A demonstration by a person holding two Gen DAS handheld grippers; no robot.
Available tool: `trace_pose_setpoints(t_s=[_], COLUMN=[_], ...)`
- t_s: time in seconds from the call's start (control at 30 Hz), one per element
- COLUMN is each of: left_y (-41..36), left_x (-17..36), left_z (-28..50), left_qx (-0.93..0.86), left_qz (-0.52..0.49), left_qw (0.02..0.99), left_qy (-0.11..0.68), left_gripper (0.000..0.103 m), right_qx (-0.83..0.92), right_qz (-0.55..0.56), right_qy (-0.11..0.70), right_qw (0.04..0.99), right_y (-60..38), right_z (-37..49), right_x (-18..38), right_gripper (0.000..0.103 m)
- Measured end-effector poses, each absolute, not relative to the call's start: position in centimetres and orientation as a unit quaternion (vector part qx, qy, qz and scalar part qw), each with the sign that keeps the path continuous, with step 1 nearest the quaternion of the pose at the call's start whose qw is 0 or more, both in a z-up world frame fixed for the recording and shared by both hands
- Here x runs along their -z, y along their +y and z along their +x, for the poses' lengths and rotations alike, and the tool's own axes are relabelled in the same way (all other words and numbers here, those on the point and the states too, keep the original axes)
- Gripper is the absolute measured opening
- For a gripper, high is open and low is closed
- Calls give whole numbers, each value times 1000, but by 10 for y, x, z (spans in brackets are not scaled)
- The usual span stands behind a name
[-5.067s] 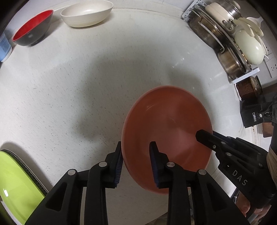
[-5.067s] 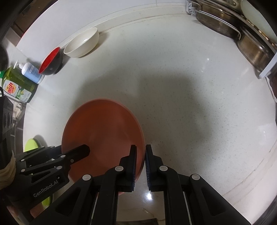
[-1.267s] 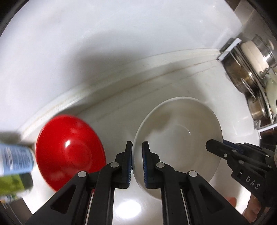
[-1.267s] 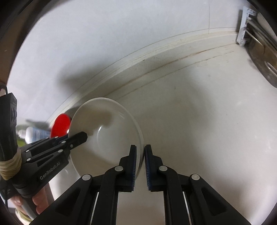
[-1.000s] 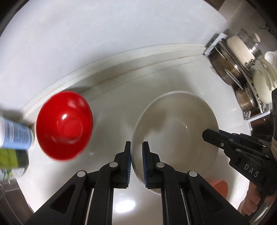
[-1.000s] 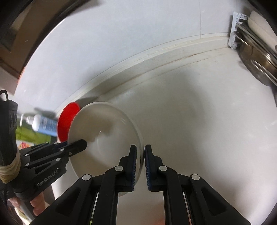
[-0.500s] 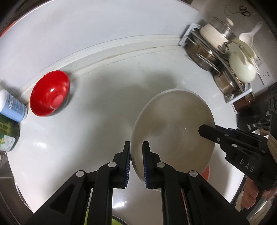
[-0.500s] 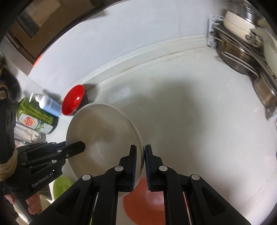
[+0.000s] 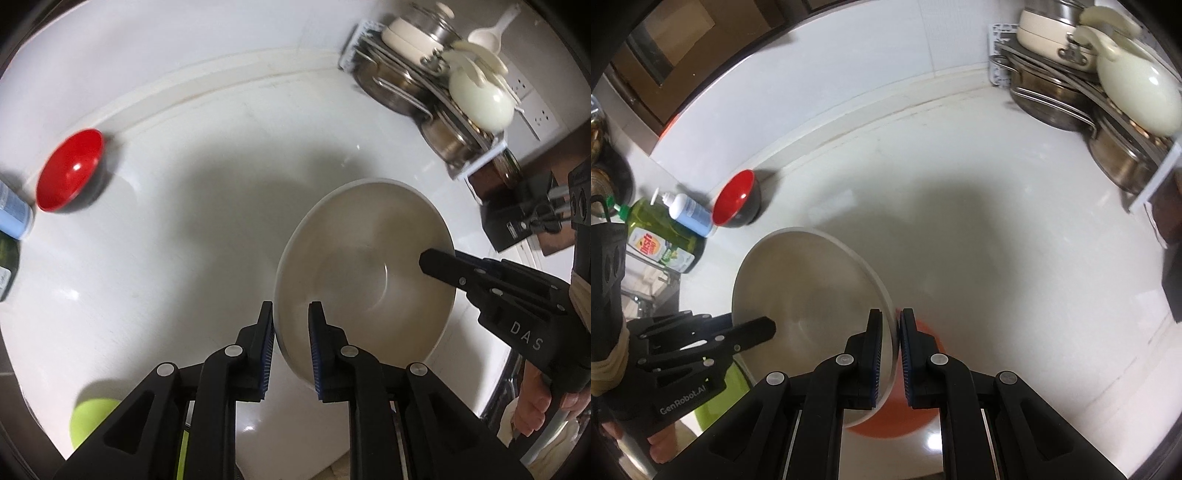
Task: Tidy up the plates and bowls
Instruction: 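Carry the white bowl with both tools and lower it into the pink bowl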
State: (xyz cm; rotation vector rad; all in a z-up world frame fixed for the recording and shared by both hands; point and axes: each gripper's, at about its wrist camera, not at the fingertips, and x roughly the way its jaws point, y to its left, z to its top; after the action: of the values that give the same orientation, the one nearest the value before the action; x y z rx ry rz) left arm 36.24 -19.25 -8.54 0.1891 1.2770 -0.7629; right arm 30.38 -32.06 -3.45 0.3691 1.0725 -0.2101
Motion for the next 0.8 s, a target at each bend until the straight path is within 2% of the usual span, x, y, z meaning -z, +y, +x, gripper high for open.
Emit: trace_pose_setpoints(t_s=[0.8], left_y=[-218], left_x=[125], left_z=[341], left_qx=[344], left_qz=[141], left_qw=[683], left_qy=[628], left_gripper=[19], right_qx=[107], right_qz=[180], right_qy=[560], right_qw=[802], right_y=[-334], right_z=[279], right_x=[83], right_gripper=[11])
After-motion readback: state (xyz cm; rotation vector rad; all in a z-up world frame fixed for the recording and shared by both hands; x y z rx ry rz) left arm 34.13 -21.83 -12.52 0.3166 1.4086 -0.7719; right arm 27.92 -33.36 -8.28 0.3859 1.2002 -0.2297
